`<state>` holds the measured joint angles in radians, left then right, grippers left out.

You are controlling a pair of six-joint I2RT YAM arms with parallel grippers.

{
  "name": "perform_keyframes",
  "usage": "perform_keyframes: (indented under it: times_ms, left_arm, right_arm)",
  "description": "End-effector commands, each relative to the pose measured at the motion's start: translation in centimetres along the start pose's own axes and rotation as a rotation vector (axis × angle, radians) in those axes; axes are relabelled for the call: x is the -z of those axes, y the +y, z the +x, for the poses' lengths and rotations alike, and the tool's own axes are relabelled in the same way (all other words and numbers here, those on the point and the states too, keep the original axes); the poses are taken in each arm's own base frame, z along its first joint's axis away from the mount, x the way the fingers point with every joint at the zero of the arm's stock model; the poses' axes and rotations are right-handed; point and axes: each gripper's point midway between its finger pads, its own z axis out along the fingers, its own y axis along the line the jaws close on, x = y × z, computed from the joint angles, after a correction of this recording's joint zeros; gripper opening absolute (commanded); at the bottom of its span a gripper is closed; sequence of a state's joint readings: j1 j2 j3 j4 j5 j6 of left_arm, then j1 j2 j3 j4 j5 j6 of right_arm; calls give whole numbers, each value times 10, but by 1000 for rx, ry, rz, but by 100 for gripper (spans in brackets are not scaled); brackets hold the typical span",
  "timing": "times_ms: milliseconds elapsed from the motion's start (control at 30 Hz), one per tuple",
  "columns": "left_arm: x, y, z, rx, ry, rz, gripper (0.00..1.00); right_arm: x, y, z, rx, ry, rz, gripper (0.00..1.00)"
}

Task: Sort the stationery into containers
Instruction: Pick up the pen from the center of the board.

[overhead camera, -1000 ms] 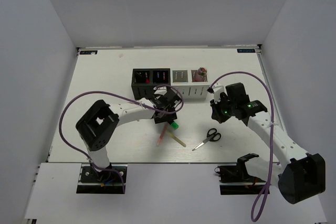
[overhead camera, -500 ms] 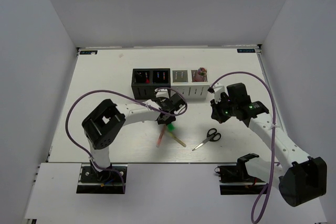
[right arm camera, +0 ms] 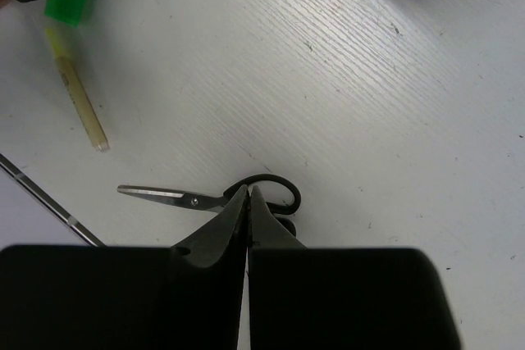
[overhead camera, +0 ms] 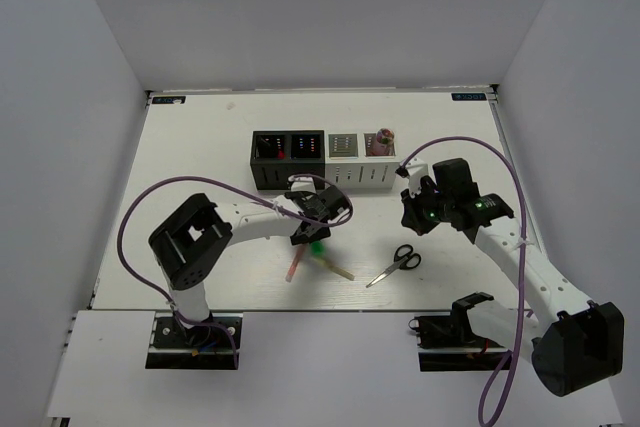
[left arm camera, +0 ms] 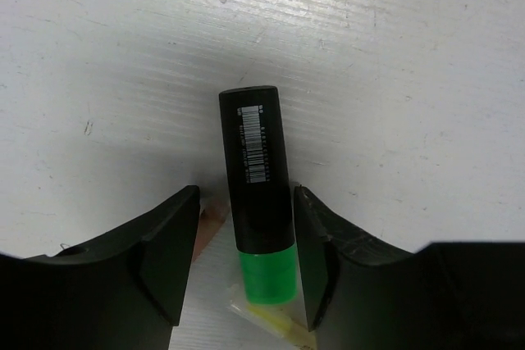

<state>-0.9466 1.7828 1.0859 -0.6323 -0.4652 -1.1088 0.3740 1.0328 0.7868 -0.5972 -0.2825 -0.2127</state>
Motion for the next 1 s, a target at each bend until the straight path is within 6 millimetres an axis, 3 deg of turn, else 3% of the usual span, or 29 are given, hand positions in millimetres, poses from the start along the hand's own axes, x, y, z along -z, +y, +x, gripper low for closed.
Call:
perform_keyframes:
  times_ms: [0, 167, 200, 233, 333, 433, 667, 767, 967]
  left_arm:
    - [4, 16, 6, 9, 14, -51, 61]
    - [-1, 13, 7, -7, 18, -63, 56]
    - [-1, 12, 5, -3, 20, -65, 52]
    - [-1, 11, 5, -7, 22, -62, 41]
    - [-3, 9, 8, -9, 35, -61, 21]
    - [-1, 8, 10, -11, 31, -50, 11]
    - [16, 6, -2, -41, -28, -29, 10]
    - [21, 7, -5, -57, -45, -26, 2]
    - [33, 9, -19, -94, -92, -26, 3]
  right_arm:
    - [3, 4, -5, 2, -30, -14, 0]
    - [2, 3, -4, -3, -28, -11, 0]
    - [3, 3, -6, -1, -32, -11, 0]
    - [3, 4, -5, -2, -30, -12, 0]
    - [3, 4, -5, 0, -33, -11, 0]
    - [4, 2, -5, -3, -32, -8, 0]
    - [3, 4, -4, -3, -29, -15, 0]
    - [4, 5, -5, -2, -33, -18, 0]
    - [2, 6, -4, -2, -27, -25, 0]
